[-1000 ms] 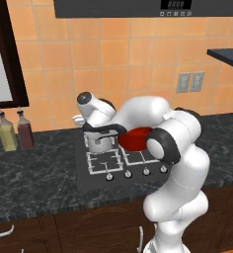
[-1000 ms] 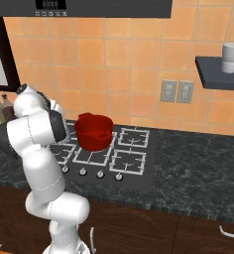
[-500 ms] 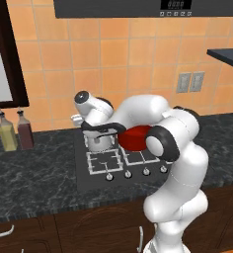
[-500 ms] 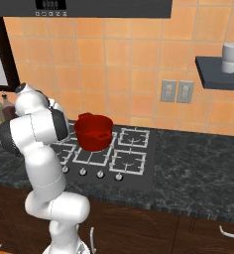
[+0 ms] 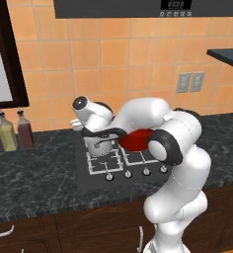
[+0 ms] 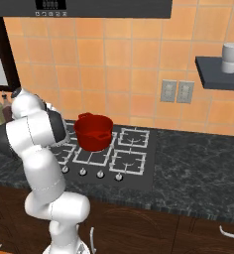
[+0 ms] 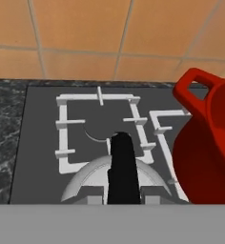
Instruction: Pick the kettle from the counter and place it on a stove burner. Then turn the burner on.
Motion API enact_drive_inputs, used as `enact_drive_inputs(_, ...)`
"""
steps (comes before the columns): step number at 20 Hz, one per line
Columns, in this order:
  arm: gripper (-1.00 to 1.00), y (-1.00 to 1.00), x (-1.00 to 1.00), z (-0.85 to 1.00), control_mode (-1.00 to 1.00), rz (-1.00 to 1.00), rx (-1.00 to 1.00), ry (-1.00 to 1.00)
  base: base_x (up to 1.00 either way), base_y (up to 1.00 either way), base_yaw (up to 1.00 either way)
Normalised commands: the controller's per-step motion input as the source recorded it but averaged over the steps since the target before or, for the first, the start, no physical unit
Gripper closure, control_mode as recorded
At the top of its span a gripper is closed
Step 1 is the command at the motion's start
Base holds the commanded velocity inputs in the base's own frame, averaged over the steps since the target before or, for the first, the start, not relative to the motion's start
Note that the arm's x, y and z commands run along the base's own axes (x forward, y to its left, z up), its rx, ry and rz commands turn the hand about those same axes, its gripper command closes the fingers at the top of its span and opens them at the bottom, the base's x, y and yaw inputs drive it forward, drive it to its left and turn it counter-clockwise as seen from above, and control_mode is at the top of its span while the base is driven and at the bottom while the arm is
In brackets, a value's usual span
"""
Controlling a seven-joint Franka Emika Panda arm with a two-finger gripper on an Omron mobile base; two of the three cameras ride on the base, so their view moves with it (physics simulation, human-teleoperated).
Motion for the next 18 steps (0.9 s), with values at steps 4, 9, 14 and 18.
enact_drive_inputs(4,1.00,0.00,0.00,-0.59,-1.00,-0.01,0.06,-0.08,0.00,0.00,0.00)
enact_drive_inputs(9,1.00,0.00,-0.18,-0.22,-1.00,-0.02,0.14,0.00,0.00,0.00,0.00)
enact_drive_inputs(14,1.00,-0.01,-0.13,-0.49,-1.00,-0.04,0.16,0.00,0.00,0.00,0.00)
enact_drive_inputs(18,1.00,-0.04,-0.04,-0.70,-1.00,-0.05,0.18,0.00,0.00,0.00,0.00)
